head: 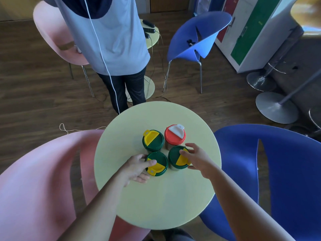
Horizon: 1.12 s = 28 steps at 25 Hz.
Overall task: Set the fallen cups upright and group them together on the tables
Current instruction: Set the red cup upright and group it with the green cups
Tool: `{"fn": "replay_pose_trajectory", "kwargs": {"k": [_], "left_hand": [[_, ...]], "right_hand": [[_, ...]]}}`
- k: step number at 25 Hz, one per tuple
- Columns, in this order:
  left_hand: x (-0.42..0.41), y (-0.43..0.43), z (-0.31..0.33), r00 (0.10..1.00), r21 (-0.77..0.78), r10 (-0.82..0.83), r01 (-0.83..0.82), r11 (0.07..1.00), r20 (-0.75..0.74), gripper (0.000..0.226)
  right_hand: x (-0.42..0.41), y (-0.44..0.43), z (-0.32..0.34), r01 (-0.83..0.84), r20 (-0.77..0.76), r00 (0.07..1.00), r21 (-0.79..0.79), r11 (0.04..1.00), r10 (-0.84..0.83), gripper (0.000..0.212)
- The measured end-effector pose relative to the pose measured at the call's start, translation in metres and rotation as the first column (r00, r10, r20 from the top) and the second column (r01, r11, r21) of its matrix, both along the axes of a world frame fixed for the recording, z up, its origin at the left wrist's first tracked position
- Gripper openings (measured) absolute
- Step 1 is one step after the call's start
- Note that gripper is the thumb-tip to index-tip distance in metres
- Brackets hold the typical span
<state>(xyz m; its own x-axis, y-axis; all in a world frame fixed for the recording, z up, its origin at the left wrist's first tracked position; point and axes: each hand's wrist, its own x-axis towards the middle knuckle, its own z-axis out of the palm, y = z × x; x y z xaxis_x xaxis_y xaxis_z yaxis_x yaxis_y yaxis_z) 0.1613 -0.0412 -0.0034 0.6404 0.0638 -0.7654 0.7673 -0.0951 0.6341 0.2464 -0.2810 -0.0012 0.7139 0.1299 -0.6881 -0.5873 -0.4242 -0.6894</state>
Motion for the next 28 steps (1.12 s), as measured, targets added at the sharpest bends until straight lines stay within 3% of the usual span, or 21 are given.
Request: {"fn": "replay_pose_trajectory", "kwargs": {"k": [9,16,28], "left_hand": [[-0.006,-0.010,-0.006,0.987,-0.038,0.136,-0.133,0.990,0.088,0.046],[-0.004,-0.020,-0.006,0.984,-0.035,0.149,-0.146,0.989,0.101,0.042],[-0.002,-0.029,-0.003,0.981,0.104,0.170,-0.180,0.978,0.096,0.043]], "right_hand": [[-0.011,-0.008,-0.006,0.100,-0.045,0.995,0.176,0.979,-0.093,0.034],[0.001,-0.013,-0.003,0.024,-0.044,0.999,0.126,0.992,-0.018,0.038],[0.003,-0.016,-0.003,0.008,-0.053,0.999,0.104,0.995,-0.002,0.041]]}}
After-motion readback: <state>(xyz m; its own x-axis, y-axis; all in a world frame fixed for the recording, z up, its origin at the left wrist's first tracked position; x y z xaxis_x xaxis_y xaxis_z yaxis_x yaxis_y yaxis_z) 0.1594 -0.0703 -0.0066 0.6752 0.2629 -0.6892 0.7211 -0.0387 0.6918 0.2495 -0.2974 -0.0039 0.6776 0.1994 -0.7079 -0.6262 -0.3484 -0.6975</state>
